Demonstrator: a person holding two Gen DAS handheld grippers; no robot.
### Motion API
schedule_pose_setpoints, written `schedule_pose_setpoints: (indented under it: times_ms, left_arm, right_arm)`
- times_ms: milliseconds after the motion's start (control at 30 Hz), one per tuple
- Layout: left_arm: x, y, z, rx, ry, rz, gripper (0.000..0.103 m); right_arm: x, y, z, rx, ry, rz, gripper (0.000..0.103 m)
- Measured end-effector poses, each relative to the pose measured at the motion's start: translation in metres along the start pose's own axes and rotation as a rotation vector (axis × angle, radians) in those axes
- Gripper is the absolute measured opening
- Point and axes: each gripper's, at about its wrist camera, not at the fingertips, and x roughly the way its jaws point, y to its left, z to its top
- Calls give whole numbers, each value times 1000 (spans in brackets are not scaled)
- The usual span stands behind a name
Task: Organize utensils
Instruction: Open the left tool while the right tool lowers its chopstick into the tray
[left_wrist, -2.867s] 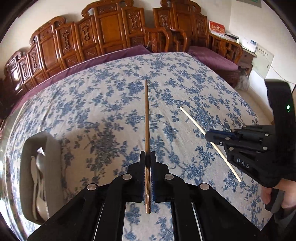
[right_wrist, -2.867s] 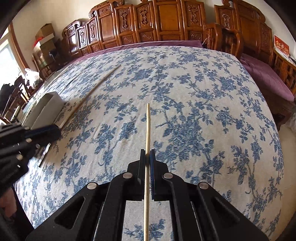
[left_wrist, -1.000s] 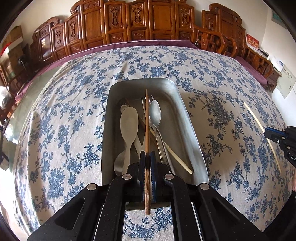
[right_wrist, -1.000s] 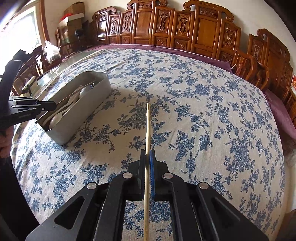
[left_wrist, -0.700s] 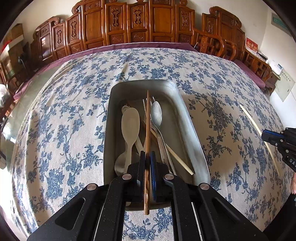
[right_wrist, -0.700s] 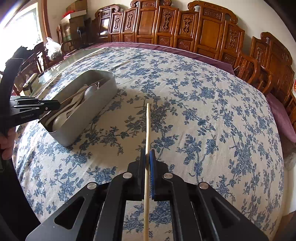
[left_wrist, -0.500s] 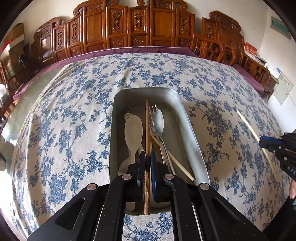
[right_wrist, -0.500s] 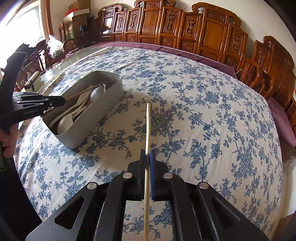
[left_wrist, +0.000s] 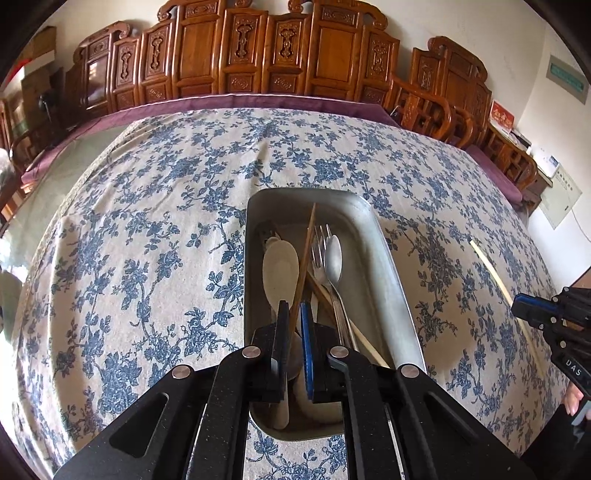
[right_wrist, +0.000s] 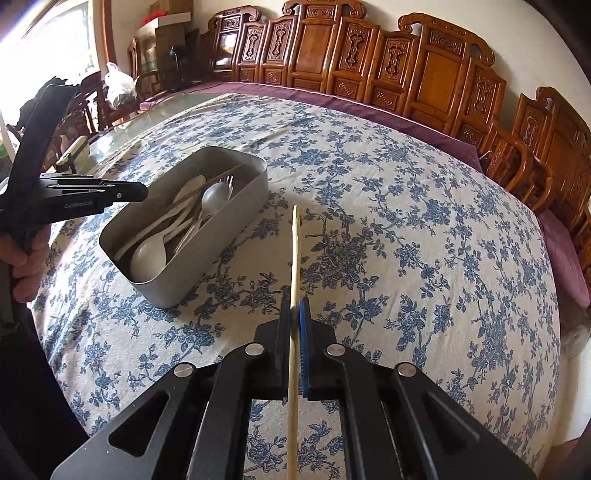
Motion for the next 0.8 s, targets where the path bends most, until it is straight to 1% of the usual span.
schedule_pose_setpoints:
  times_ms: [100,167,233,300,367,400,467,500,567,667,800]
  left_arm:
    - [-4,3,2,-10,-14,-2,9]
    - [-6,4,3,-9,-22,5,19]
    - [-9,6,4,-7,-32,17,24]
    - [-12,9,5,-12,-44,21,33]
    - [-14,14,6,-22,-56,25,47]
    - [-16,16,7,-24,-62,27,49]
    - [-17,19,8,-28,-71,37,61]
    - [-18,21,8,-30,-79,44,64]
    - [-20,25,10,-32,-91,57,73]
    - [-23,31,12,-40,-105,74,81]
    - [-27,43,14,-58,-117,94,84]
  right_arm:
    - [-3,4,6,0,-7,9,5]
    - [-4,8,12,0,-16,18,5]
    - [-5,14,21,-1,-27,30,5]
    - [-5,20,30,-1,-38,46,5]
    - [-5,28,40,-4,-51,61,5]
    - [-4,31,43,-5,-55,67,5]
    - [-1,40,54,-6,-66,87,5]
    - [1,44,60,-6,-71,98,5]
    - [5,50,69,-3,-78,115,5]
    - [13,60,84,8,-89,142,5]
    - [25,68,99,46,-99,173,5]
